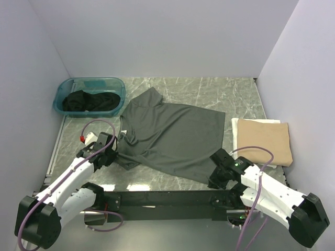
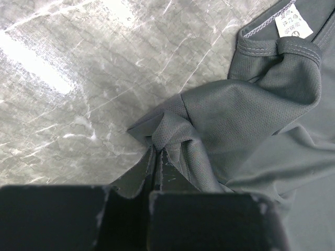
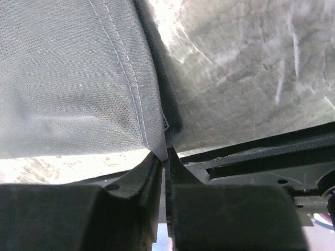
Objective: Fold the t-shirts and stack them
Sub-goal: Flatten the tshirt out
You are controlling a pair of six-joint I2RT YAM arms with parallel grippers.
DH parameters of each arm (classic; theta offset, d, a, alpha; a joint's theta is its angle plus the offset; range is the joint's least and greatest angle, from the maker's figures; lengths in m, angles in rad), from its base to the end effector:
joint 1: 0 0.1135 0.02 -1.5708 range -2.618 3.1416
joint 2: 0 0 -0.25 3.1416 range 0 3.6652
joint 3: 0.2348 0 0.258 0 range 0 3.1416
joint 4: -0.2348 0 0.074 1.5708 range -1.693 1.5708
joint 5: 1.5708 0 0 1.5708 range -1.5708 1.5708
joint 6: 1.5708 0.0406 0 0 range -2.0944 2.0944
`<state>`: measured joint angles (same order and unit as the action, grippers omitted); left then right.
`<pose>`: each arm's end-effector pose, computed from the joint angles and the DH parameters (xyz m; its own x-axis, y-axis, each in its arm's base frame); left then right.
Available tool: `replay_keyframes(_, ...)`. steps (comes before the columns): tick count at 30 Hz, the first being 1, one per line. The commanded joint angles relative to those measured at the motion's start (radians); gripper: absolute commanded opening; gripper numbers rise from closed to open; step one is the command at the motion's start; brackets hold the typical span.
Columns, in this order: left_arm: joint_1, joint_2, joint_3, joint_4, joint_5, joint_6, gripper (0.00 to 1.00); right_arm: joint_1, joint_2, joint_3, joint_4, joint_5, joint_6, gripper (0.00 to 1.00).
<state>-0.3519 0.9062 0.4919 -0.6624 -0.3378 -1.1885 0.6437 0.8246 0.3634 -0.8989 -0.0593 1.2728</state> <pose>0.1670 -0.0470 0.1654 -0.4732 -0.7588 -0.4476 -0.7005 0.6322 -0.3312 0.0991 0.0773 0.1272 -0.8118 0.5839 -0.0060 0.5689 0.7933 0.2169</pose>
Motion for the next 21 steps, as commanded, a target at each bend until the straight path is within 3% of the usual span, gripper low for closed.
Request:
replay_keyframes(1, 0.005, -0.001, 0.010, 0.017, 0.003, 0.023, 0.01, -0.003, 0.021, -0.004, 0.042, 0.107, -0.030, 0.06)
replay_keyframes(2, 0.005, -0.001, 0.010, 0.018, 0.005, 0.027, 0.01, -0.004, 0.025, 0.005, 0.035, 0.121, -0.039, 0.00)
replay_keyframes(14, 0.004, -0.107, 0.057, 0.110, 0.121, 0.128, 0.01, -0.007, 0.011, 0.285, 0.069, 0.363, -0.375, 0.00)
replay_keyframes(21, 0.004, -0.167, 0.299, 0.130, 0.161, 0.185, 0.01, -0.010, -0.010, 0.573, -0.003, 0.591, -0.504, 0.00)
